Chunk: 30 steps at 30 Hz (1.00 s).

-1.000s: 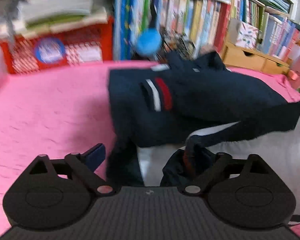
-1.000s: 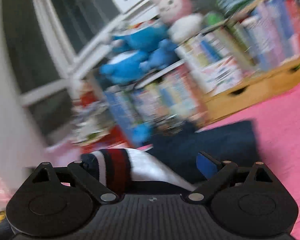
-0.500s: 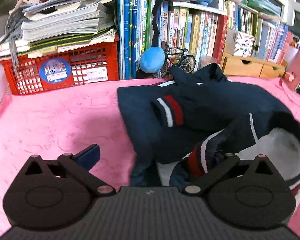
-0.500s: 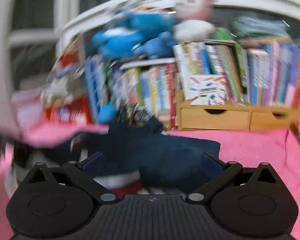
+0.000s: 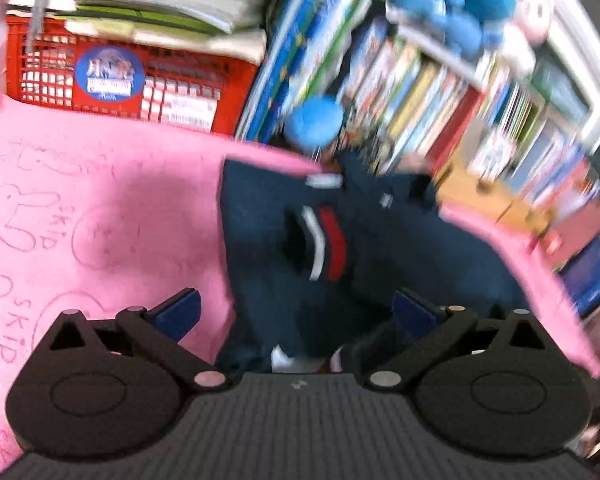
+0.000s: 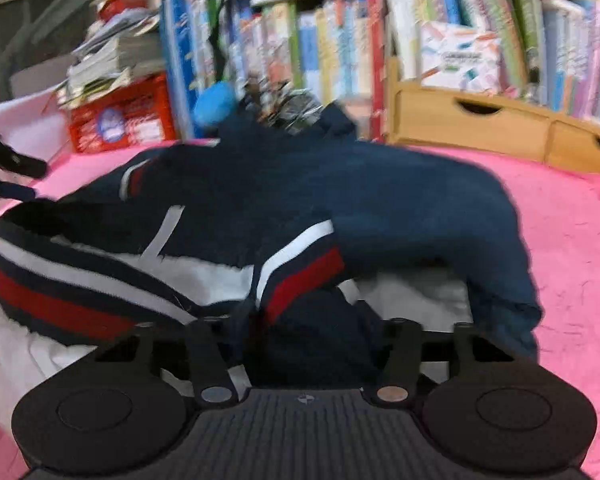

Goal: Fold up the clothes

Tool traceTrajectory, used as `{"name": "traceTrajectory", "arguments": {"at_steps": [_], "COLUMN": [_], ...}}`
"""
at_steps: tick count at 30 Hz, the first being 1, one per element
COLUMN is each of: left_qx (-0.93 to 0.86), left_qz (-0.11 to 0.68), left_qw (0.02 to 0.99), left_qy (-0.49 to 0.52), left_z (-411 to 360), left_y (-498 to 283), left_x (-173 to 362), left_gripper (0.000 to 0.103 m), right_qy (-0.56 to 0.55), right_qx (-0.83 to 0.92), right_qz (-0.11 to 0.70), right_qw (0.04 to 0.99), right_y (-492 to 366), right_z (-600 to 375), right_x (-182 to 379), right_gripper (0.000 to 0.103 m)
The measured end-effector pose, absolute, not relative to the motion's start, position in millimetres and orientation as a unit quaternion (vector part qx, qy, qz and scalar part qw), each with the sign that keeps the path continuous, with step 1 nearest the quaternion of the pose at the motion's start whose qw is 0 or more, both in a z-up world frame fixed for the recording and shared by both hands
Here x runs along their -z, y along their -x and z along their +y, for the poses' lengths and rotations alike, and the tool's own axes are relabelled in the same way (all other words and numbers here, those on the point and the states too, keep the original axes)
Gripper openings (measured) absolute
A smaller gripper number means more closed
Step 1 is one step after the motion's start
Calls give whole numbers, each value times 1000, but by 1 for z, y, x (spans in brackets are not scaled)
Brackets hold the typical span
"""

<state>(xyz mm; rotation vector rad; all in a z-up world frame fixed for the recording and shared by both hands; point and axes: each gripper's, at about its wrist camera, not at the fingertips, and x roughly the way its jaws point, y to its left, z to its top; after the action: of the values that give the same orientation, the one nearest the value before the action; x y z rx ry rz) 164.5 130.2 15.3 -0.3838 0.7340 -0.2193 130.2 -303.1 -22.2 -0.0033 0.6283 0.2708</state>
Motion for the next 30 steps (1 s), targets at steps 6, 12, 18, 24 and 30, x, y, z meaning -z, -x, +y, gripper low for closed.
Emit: {"name": "traceTrajectory", "arguments": {"at_steps": [6,12,18,24,30], "left_qx": [181,215,194,162,127], "left_qz": [334,365,345,334,221], "left_qw": [920,906,916,927,967], "left_qy": [97,-17,-57,-51,-13], "left_z": [109,55,25,15,8], "left_y": [-136,-119,-118,-98,-34], "left_x": [-15,14,41,43,24], "left_gripper": [103,103,103,62,25], "right_qy": [-132,-121,-70,53,59], "right_qx": [-77,-68,-99,-99,-86], "right_qz": [242,275,269,301,220], "right_qw": [958,951,955,947,970], "right_y": [-124,-126,-110,-108,-70], "right_z": [-352,-364,-365,-325,-304], "right_x": [-2,7,8,28,1], "right_gripper": [26,54,100,45,14]}}
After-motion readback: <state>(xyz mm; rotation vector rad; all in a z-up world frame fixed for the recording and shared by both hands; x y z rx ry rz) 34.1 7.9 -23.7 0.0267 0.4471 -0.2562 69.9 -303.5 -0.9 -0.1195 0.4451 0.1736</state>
